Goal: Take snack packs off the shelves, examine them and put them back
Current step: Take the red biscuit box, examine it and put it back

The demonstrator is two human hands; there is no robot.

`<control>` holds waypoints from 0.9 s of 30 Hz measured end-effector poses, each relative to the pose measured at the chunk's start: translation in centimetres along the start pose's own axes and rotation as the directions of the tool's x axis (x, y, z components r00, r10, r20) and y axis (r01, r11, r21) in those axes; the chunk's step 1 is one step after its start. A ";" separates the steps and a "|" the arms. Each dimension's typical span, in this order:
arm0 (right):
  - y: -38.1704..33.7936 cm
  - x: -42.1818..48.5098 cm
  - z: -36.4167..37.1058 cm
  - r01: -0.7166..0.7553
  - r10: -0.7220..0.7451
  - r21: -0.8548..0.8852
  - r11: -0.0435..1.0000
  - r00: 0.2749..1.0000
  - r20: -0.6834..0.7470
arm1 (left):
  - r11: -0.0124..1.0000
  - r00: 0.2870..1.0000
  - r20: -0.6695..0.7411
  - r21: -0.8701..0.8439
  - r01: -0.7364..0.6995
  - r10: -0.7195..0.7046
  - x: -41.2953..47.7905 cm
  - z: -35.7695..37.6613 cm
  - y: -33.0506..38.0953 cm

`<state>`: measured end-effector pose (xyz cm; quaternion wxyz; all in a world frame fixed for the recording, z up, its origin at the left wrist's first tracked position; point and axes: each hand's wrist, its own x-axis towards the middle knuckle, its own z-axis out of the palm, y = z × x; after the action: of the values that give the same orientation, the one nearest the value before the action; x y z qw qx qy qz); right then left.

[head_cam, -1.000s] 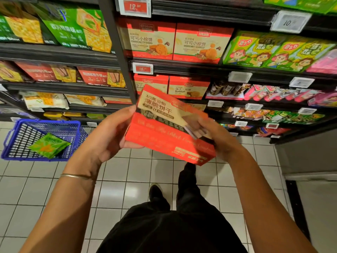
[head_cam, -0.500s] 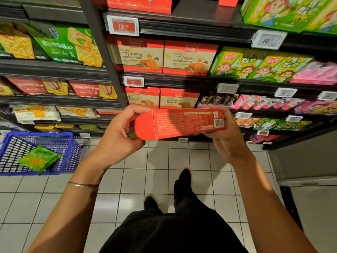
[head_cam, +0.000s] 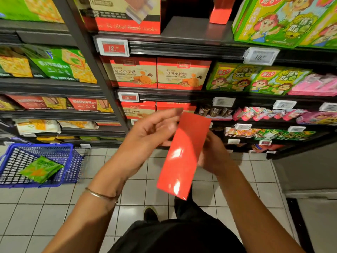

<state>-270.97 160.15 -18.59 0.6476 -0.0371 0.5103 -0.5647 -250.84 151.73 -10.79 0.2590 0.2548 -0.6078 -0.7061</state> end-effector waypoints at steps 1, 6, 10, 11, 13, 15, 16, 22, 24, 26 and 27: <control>-0.1 -0.1 0.8 -0.050 0.051 -0.021 0.999 0.998 0.033 | 0.999 1.000 0.031 0.052 0.003 -0.005 0.5 0.8 0.1; -1.9 -4.2 4.1 -0.025 0.046 -0.206 0.978 0.994 0.100 | 0.985 0.995 0.054 0.157 0.077 -0.087 2.7 3.3 0.5; -2.5 -4.3 4.1 -0.032 0.042 -0.162 0.986 0.997 0.060 | 0.985 0.985 -0.088 0.073 0.157 -0.150 4.9 3.4 0.7; -2.5 -3.8 3.8 -0.044 0.054 -0.170 0.985 0.997 0.053 | 0.981 0.976 -0.122 0.041 0.189 -0.183 5.6 3.3 0.7; -1.7 -1.6 2.1 -0.048 0.064 -0.146 0.988 0.993 0.104 | 0.963 0.945 -0.192 -0.009 0.268 -0.265 7.0 2.8 0.9; -1.6 -0.6 1.5 -0.158 0.165 -0.048 0.986 0.947 0.276 | 0.929 0.895 -0.253 -0.066 0.364 -0.368 8.4 2.4 0.6; -1.4 0.1 0.9 -0.204 0.211 -0.057 0.977 0.918 0.335 | 0.911 0.867 -0.281 -0.109 0.397 -0.411 9.0 2.2 0.5; -1.6 2.9 -1.2 -0.335 0.355 -0.117 0.935 0.884 0.305 | 0.835 0.767 -0.337 -0.291 0.467 -0.547 10.7 0.8 1.0; -1.8 3.2 -1.3 -0.323 0.354 -0.150 0.935 0.881 0.312 | 0.829 0.759 -0.338 -0.284 0.481 -0.556 10.9 0.5 1.1; -2.0 3.4 -1.6 -0.307 0.348 -0.175 0.935 0.887 0.303 | 0.824 0.759 -0.329 -0.292 0.485 -0.562 11.0 0.2 1.3; -2.1 3.5 -1.8 -0.286 0.333 -0.196 0.938 0.898 0.287 | 0.824 0.763 -0.322 -0.305 0.477 -0.561 11.1 0.0 1.3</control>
<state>-274.21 157.65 -20.33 0.7978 -0.0934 0.4401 -0.4013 -258.96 144.10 -10.02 0.1952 0.5237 -0.3711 -0.7416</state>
